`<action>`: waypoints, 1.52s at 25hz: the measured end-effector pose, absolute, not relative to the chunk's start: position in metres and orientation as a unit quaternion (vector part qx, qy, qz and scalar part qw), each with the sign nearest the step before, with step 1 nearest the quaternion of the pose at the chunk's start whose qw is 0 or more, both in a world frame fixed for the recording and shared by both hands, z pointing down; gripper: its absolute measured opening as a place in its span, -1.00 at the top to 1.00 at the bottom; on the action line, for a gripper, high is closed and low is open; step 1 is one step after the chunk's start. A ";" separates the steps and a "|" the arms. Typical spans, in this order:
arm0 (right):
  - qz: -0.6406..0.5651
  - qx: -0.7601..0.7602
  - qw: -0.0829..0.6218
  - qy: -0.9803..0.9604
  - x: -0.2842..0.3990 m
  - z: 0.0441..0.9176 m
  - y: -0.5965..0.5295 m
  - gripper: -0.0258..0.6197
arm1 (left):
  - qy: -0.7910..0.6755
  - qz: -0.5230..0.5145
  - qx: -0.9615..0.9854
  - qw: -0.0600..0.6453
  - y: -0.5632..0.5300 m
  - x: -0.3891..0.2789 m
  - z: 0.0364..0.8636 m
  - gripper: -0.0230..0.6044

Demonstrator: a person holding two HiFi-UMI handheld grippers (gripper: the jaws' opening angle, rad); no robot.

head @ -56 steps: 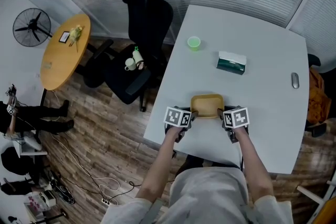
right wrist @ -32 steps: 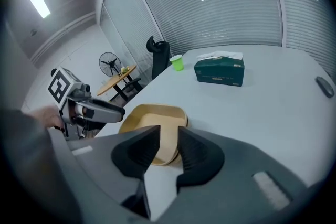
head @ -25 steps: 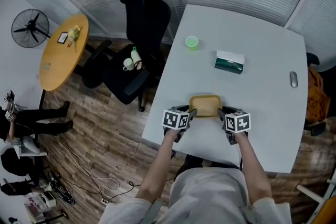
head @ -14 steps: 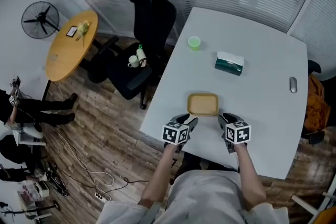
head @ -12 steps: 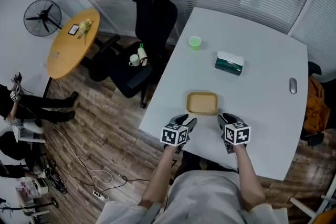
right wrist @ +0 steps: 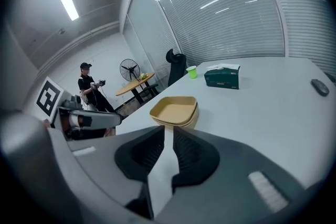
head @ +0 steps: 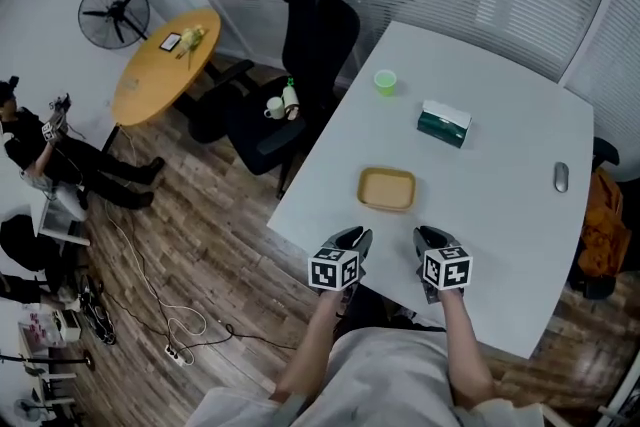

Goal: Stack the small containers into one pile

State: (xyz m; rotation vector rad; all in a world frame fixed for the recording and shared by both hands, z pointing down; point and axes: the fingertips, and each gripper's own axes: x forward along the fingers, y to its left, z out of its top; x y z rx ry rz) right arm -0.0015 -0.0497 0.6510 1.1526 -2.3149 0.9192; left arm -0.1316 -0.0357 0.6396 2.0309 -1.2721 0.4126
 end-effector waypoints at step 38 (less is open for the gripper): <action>0.272 0.390 0.210 -0.854 0.008 0.657 0.008 0.92 | -0.496 0.165 0.793 0.314 0.031 -0.106 0.653 0.92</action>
